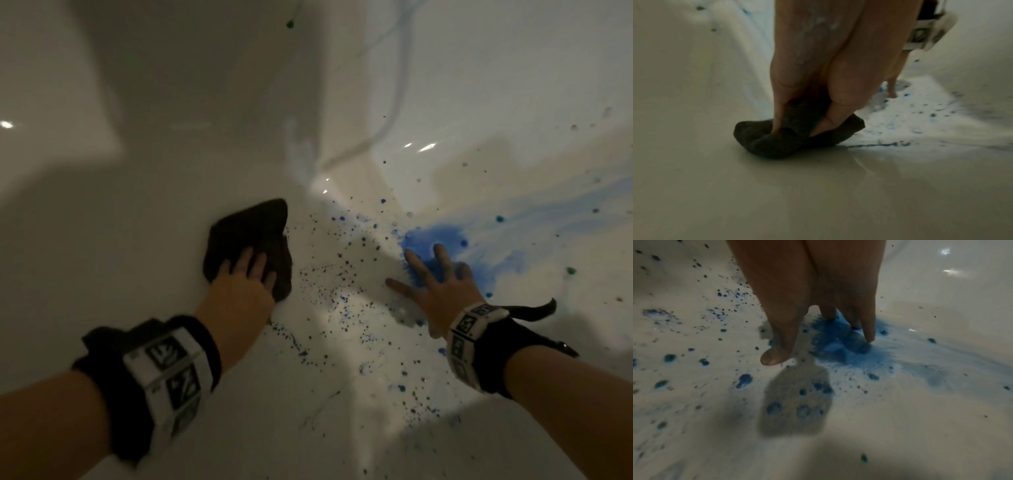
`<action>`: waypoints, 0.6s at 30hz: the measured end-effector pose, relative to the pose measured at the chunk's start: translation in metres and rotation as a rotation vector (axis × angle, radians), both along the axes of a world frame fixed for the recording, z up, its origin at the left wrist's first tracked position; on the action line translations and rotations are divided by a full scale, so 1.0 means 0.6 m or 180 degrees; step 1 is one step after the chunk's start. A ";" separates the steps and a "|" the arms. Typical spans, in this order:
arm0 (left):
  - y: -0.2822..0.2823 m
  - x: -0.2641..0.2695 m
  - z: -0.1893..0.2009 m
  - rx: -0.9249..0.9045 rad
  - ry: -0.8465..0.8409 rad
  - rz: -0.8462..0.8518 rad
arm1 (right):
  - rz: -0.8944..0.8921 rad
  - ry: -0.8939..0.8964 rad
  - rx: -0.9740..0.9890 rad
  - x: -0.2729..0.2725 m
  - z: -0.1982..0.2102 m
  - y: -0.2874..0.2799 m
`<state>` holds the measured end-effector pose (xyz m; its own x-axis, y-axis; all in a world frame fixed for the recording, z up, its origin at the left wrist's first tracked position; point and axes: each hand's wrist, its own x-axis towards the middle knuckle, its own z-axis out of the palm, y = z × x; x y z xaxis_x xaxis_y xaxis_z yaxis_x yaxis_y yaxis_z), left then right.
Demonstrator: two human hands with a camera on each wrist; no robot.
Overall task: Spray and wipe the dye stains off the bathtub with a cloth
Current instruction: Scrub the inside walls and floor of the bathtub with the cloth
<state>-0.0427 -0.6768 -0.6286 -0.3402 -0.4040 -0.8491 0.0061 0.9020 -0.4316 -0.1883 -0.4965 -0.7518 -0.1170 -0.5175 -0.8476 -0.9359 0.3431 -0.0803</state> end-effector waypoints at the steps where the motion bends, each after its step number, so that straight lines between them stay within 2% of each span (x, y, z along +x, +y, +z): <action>1: 0.021 0.012 -0.003 0.0133 -0.0064 0.0035 | -0.0013 -0.0024 0.0028 0.001 0.000 0.000; 4: 0.084 0.049 -0.009 0.0625 -0.0206 0.0273 | -0.0116 -0.0073 0.0097 -0.002 0.004 -0.001; 8: 0.147 0.092 0.009 0.1238 -0.0819 0.0302 | -0.0076 -0.0165 0.0205 -0.004 0.030 0.002; 10: 0.145 0.089 0.028 0.1303 -0.0525 0.0268 | -0.0059 -0.0211 0.0282 0.002 0.048 0.019; 11: 0.135 0.085 0.040 0.1416 -0.0094 0.0206 | -0.0030 -0.0232 0.0330 0.008 0.054 0.031; 12: 0.119 0.075 0.056 0.1405 0.0286 -0.0154 | -0.0005 -0.0274 0.0383 0.014 0.058 0.042; 14: 0.083 0.068 0.081 0.1140 0.0774 -0.0619 | 0.0036 -0.0346 0.0530 0.032 0.062 0.067; 15: 0.066 0.067 0.089 0.0970 0.0970 -0.0606 | 0.0067 -0.0364 0.0608 0.042 0.063 0.078; 18: 0.039 0.083 0.092 0.0436 0.0729 -0.0221 | 0.0020 -0.0375 0.0686 0.071 0.061 0.101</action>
